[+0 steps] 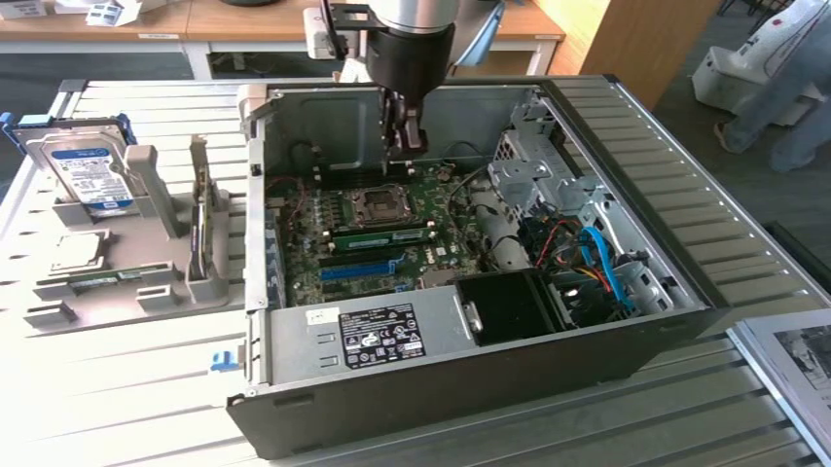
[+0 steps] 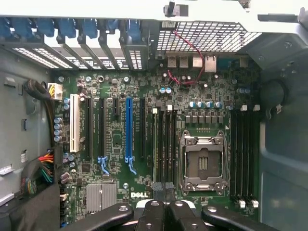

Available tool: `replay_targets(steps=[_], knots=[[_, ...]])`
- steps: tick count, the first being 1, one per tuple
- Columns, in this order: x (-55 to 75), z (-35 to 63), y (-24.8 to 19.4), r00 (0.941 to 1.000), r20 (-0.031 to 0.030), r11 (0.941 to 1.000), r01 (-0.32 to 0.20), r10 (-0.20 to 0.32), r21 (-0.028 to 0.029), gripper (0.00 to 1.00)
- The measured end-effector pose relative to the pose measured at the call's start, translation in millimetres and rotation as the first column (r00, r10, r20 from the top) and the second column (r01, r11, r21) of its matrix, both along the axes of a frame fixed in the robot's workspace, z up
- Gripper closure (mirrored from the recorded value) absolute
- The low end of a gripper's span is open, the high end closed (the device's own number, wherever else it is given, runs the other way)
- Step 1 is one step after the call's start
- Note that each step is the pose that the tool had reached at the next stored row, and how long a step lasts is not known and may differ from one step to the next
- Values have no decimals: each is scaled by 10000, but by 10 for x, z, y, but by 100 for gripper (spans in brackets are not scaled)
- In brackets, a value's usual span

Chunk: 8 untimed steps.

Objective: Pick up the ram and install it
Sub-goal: 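Press down the ram until it locks into place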

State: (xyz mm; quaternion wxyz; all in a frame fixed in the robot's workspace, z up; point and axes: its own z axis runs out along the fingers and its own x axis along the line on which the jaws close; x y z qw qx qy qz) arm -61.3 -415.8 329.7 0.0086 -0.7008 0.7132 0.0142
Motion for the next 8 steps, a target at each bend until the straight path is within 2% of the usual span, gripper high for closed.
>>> replay_targets(steps=[8], knots=[[61,0,0,10000,-66,10000,1,-1,0,90]])
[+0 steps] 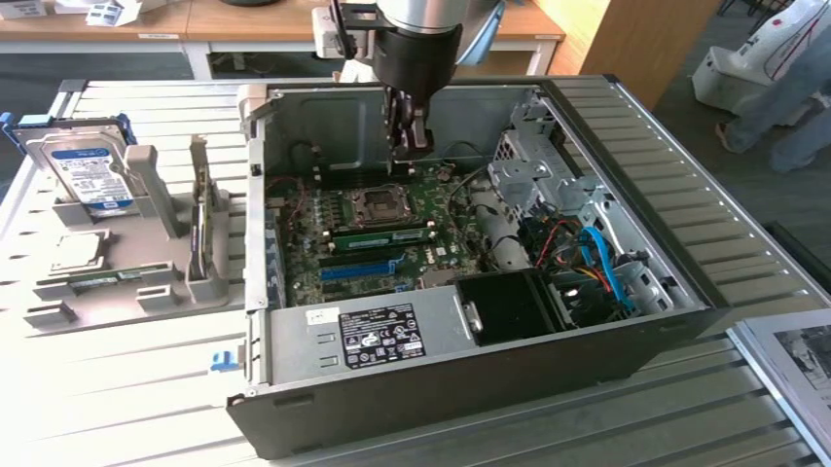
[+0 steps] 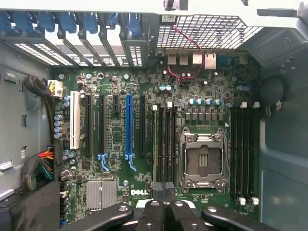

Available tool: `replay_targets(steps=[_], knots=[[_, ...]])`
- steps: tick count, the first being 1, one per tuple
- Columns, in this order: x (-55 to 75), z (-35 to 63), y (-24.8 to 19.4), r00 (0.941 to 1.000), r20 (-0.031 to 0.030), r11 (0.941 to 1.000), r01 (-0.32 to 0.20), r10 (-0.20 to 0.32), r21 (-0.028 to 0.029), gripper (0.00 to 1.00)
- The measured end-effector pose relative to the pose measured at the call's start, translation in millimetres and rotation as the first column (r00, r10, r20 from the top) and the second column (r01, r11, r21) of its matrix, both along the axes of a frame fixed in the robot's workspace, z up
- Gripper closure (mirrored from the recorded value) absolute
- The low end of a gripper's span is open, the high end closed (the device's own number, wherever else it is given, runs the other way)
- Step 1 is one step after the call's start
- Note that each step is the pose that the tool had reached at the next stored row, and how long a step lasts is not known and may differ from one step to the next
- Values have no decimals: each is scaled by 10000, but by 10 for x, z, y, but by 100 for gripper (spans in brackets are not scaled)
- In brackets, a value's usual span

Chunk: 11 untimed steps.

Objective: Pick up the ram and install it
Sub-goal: 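Press down the ram until it locks into place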

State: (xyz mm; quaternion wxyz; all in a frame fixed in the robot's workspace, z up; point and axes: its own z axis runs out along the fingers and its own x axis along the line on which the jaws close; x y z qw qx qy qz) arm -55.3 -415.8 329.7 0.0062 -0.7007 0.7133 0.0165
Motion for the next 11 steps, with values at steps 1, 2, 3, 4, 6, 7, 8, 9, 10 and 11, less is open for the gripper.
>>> replay_targets(steps=[1,2,3,4,6,7,8,9,10,11], knots=[[0,0,0,10000,-1,10000,0,0,0,90],[0,0,0,10000,-1,10000,1,-1,0,90],[0,0,0,10000,-1,10000,0,0,1,90],[0,0,0,10000,-1,10000,0,0,0,90],[1,12,1,10000,-1,10000,0,0,0,90],[1,20,1,10000,0,10000,0,0,1,90],[1,26,0,10000,-1,10000,0,0,1,90],[1,26,0,10000,0,10000,0,0,3,90],[1,26,0,10000,0,10000,0,0,2,90],[1,26,0,10000,0,10000,0,0,3,90]])
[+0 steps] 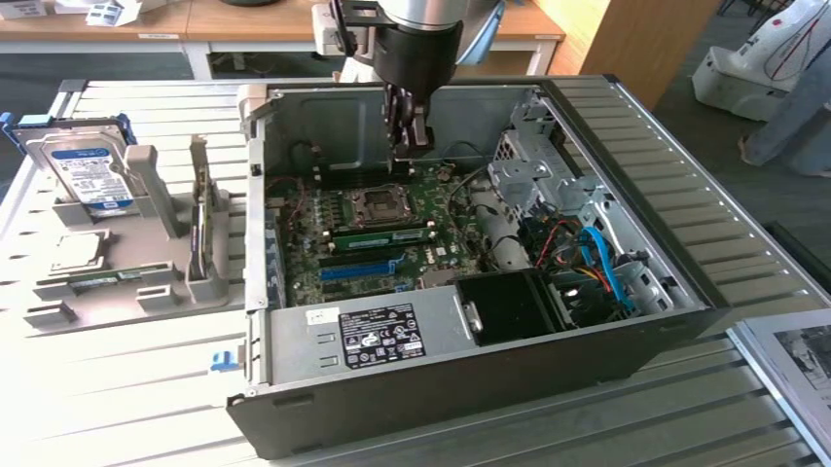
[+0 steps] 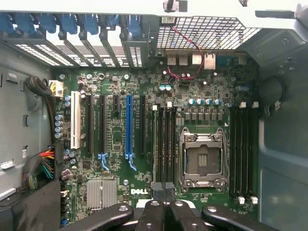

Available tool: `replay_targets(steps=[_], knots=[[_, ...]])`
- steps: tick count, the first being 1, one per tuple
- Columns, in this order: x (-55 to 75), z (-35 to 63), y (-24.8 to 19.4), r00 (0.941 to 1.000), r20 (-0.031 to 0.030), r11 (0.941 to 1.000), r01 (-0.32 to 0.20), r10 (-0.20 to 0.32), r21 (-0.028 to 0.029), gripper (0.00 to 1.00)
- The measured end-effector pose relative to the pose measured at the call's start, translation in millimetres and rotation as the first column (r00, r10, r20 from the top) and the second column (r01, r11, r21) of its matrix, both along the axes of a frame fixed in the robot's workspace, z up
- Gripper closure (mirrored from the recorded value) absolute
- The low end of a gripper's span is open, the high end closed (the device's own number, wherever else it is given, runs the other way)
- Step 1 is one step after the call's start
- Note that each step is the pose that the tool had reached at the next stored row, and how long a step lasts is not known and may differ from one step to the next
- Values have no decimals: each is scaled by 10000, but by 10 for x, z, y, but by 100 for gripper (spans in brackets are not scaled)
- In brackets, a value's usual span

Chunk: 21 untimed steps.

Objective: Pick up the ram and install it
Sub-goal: 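Press down the ram until it locks into place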

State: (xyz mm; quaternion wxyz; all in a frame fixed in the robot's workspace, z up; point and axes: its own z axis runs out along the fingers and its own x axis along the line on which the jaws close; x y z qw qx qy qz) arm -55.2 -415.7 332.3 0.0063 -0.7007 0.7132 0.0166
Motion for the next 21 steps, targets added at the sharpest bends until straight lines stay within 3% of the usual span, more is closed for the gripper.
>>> replay_targets(steps=[16,21], knots=[[0,1,0,10000,0,10000,0,0,-2,90],[0,1,0,9997,-1,9997,224,-224,-2,90]])
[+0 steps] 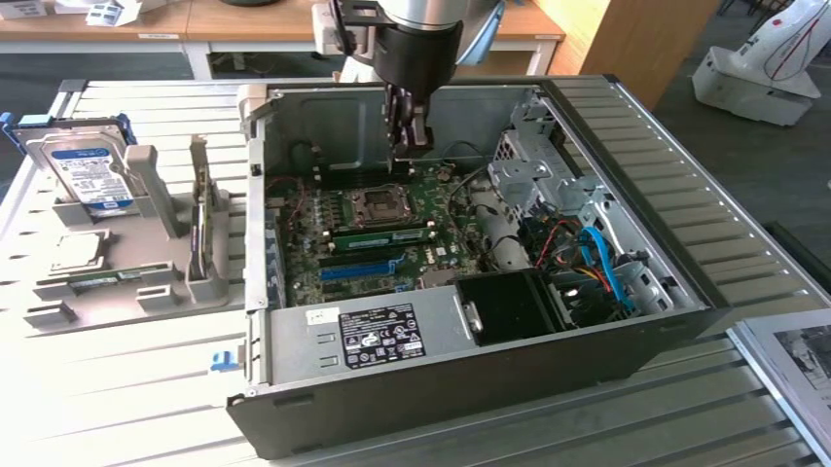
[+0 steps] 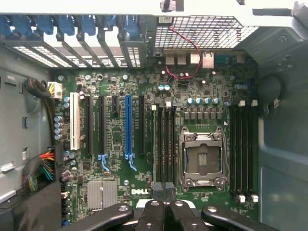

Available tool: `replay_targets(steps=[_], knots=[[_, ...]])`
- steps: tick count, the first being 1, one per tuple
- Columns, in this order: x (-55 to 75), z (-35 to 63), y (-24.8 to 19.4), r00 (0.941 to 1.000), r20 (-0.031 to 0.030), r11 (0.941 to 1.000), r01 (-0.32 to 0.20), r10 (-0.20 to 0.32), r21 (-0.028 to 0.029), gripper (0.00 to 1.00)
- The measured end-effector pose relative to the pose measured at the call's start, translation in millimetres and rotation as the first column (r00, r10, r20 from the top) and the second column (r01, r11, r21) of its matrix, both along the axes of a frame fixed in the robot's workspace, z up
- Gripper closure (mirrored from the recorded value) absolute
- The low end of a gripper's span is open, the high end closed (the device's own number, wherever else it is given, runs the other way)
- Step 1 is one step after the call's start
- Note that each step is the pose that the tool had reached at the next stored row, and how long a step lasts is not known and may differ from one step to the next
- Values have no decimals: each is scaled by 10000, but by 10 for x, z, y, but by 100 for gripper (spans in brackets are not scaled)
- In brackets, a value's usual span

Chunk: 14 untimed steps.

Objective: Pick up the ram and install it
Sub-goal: 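Press down the ram until it locks into place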

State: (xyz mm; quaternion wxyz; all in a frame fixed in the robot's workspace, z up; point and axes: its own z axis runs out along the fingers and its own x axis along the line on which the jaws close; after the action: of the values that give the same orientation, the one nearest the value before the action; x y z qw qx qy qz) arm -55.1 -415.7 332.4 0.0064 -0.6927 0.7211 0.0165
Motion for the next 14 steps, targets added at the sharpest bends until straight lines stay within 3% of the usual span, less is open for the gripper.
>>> replay_targets(steps=[7,14], knots=[[0,0,0,9970,0,9970,769,-769,0,90],[0,0,0,9855,0,9855,1699,-1699,-1,90]])
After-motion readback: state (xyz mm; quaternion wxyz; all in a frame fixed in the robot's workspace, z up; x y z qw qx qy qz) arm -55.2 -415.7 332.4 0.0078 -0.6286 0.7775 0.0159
